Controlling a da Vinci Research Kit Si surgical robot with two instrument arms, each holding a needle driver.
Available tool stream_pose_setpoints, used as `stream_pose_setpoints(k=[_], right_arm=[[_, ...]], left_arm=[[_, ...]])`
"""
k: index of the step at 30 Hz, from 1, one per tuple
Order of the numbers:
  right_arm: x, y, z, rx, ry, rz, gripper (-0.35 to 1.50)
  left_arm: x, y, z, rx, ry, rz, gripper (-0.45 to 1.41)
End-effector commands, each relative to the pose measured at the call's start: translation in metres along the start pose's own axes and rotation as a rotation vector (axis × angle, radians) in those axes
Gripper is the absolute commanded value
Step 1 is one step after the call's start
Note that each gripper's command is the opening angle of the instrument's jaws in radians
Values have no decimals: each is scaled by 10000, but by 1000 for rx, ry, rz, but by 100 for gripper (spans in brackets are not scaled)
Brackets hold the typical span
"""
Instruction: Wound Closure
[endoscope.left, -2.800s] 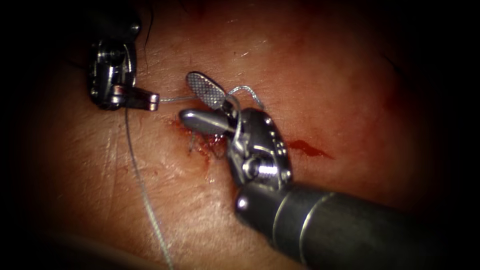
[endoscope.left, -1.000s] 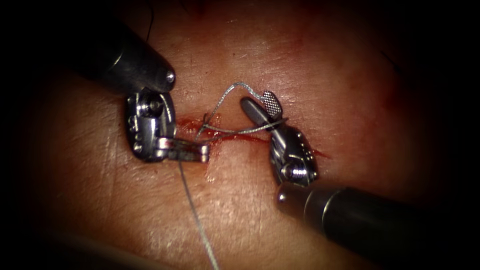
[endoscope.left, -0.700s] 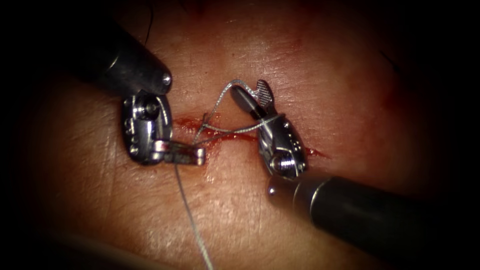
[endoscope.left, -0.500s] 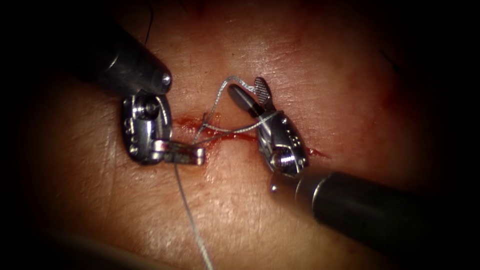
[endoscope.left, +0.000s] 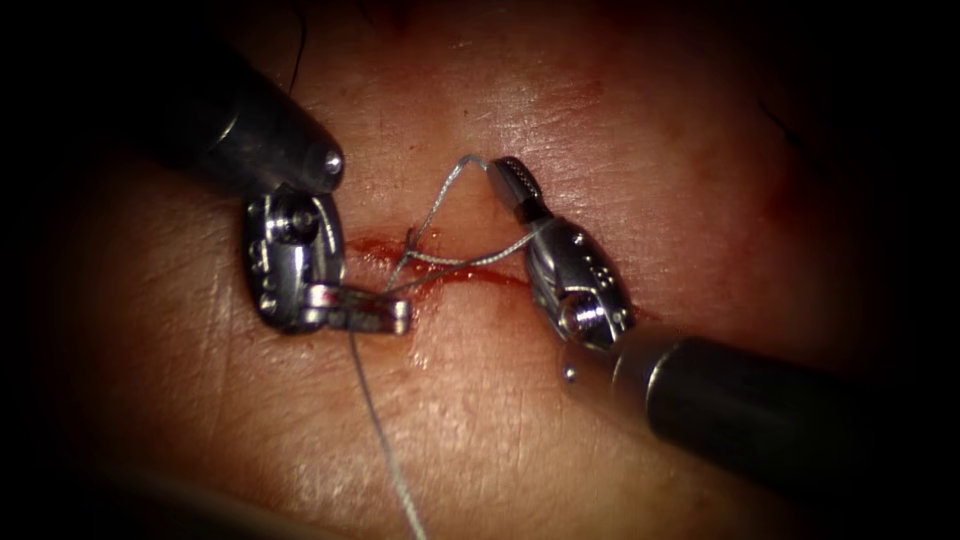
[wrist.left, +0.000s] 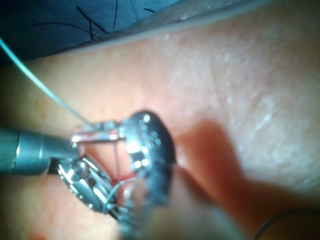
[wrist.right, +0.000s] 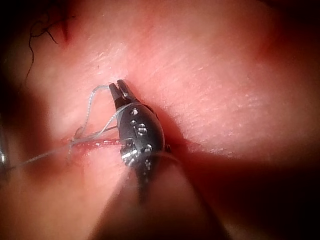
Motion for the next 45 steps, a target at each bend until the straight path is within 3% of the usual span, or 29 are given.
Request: stream_pose_setpoints(k=[1,4,8,10,15,25,34,42,45], right_arm=[[-3,-8,2,11,10,-4,-35],[8,-24,-4,61,59,-2,-35],[21,-83,-25,158,50,-37,-35],[23,-112,-32,180,50,-51,-35],[13,-148,-42,235,46,-65,-35],[-2,-128,-55,246,29,-86,-35],[-21,-147,-63,276,8,-103,-35],[-45,-165,-69,311,-11,-88,-35],[-71,-175,-65,321,-43,-85,-35]], left_arm=[[-4,7,-1,2,-2,-3,-45],[-3,3,-8,13,-13,-6,-45],[-3,-12,-23,46,-43,-24,-45],[-5,-24,-32,64,-55,-45,-45],[-10,-54,-55,100,-86,-77,-45],[-15,-104,-100,124,-136,-104,-45],[1,-224,-130,160,-196,-112,-45],[-13,-281,-131,180,-241,-108,-45],[-23,-305,-132,195,-256,-111,-45]])
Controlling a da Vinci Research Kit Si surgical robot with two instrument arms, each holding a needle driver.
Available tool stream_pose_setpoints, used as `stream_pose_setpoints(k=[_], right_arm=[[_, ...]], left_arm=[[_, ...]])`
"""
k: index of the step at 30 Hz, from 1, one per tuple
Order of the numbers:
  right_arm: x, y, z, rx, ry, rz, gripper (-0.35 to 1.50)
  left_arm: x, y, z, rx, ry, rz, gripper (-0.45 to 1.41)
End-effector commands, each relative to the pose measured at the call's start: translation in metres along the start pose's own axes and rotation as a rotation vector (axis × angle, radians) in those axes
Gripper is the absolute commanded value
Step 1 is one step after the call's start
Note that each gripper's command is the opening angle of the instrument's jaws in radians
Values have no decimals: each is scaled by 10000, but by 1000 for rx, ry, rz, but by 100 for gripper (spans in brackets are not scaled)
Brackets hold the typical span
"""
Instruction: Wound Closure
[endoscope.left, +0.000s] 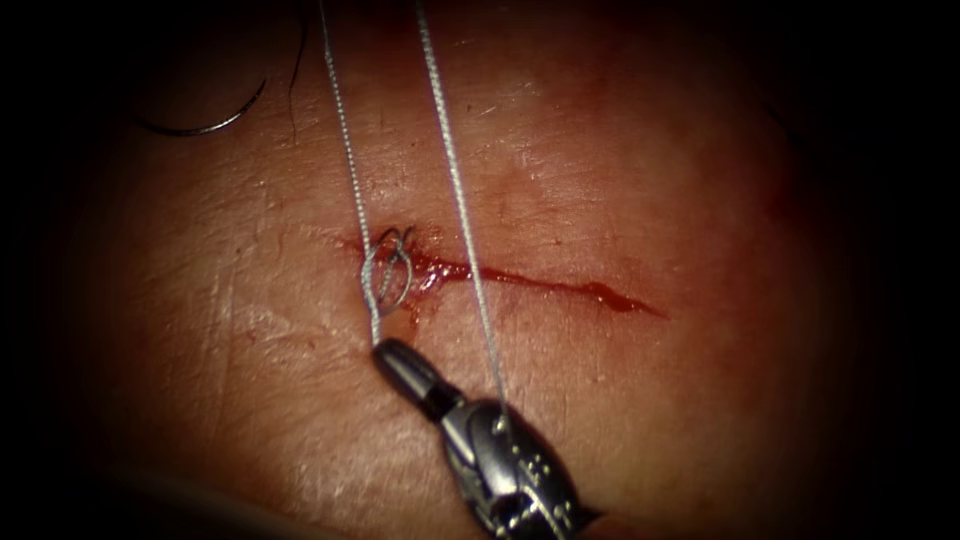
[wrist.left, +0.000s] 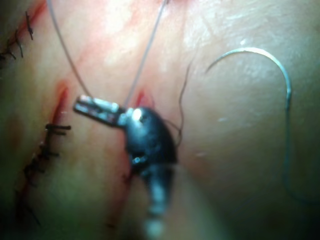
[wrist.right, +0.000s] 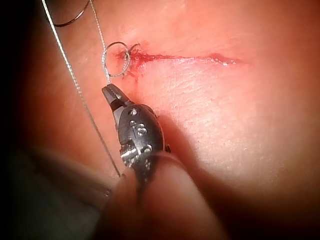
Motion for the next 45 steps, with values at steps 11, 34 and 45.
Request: stream_pose_setpoints(k=[11,34,45], right_arm=[[-66,-9,11,18,-75,48,-35],[-65,-57,-20,30,-90,88,-35],[27,25,-25,-9,-78,111,128]], left_arm=[[-36,-69,42,77,-41,27,-45],[-71,-81,93,70,-59,53,-45],[-54,-41,77,30,-40,51,-45]])
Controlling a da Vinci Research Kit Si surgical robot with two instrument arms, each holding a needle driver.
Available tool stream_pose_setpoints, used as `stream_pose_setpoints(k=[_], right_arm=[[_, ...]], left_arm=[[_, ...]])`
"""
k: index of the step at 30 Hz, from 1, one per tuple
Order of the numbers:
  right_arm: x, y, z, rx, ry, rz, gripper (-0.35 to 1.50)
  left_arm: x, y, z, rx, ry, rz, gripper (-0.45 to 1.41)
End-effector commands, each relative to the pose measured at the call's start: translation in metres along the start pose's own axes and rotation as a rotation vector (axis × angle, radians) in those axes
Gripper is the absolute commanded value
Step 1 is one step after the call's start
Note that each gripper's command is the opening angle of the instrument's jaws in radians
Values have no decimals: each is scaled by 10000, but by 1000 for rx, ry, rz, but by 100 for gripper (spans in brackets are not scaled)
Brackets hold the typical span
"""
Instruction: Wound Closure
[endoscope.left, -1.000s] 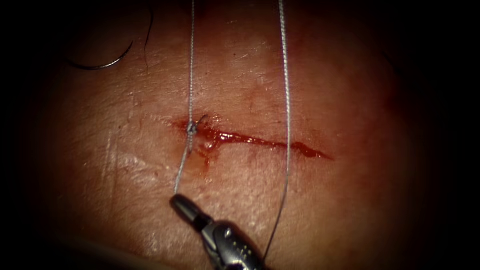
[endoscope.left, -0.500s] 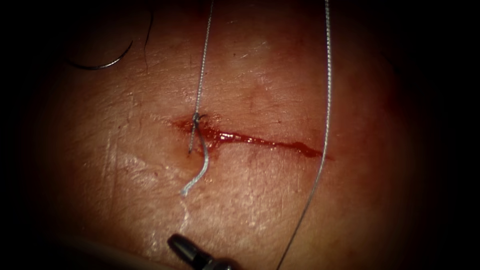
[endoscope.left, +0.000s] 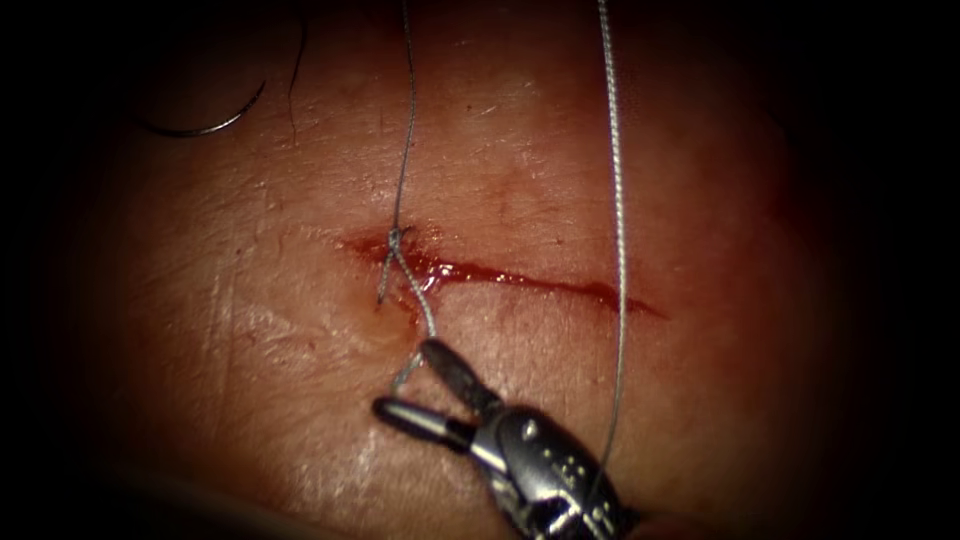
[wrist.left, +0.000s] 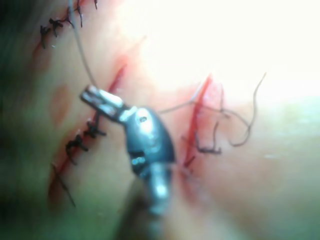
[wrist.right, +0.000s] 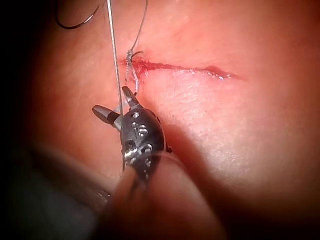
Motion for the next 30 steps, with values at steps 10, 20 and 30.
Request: stream_pose_setpoints(k=[10,20,30], right_arm=[[1,49,30,81,-103,90,130],[-48,41,40,126,-190,96,114],[-57,31,43,151,-183,96,-35]], left_arm=[[-3,15,1,-11,4,1,-45],[-3,18,-2,-11,2,2,-45],[-3,21,-2,-14,2,3,-45]])
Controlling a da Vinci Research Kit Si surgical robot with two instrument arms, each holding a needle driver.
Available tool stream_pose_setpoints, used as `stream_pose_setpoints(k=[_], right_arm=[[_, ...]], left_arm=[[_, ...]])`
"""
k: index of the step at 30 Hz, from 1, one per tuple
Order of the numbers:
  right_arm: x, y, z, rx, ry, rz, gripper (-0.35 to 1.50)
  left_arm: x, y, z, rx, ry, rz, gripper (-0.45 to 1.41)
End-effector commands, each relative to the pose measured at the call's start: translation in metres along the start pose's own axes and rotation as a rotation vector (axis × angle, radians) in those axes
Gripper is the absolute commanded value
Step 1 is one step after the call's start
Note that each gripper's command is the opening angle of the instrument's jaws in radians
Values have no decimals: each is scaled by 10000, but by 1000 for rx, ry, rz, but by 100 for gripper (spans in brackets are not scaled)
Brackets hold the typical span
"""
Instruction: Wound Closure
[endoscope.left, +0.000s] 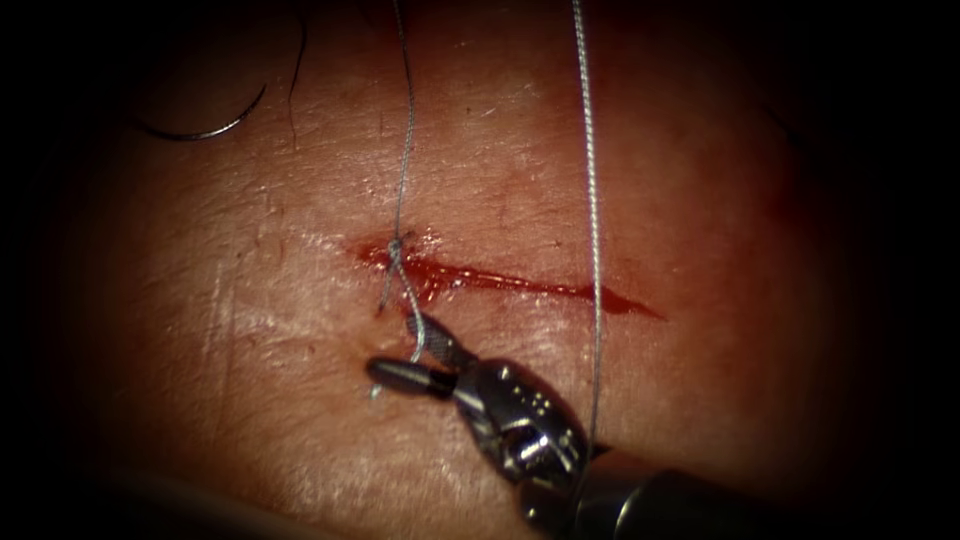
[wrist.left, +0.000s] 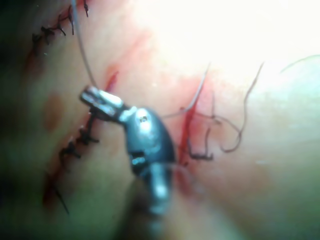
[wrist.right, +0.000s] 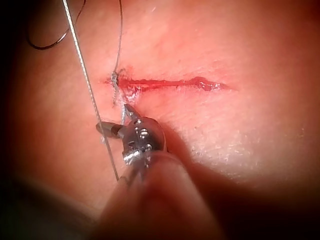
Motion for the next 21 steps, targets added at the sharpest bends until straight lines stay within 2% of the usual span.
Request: stream_pose_setpoints(k=[1,4,10,17,21], right_arm=[[-7,-4,8,-2,6,4,-35],[-4,-4,7,-32,20,5,-35],[16,-20,-4,-15,5,-156,-35],[32,-47,1,73,-142,-430,-35],[26,-49,11,108,-198,-458,-35]], left_arm=[[-7,5,4,0,1,0,-45],[-8,6,4,-1,0,1,-45],[-9,2,2,2,-3,1,-45],[-18,-16,0,24,-24,2,-45],[-24,-26,8,41,-37,4,-45]])
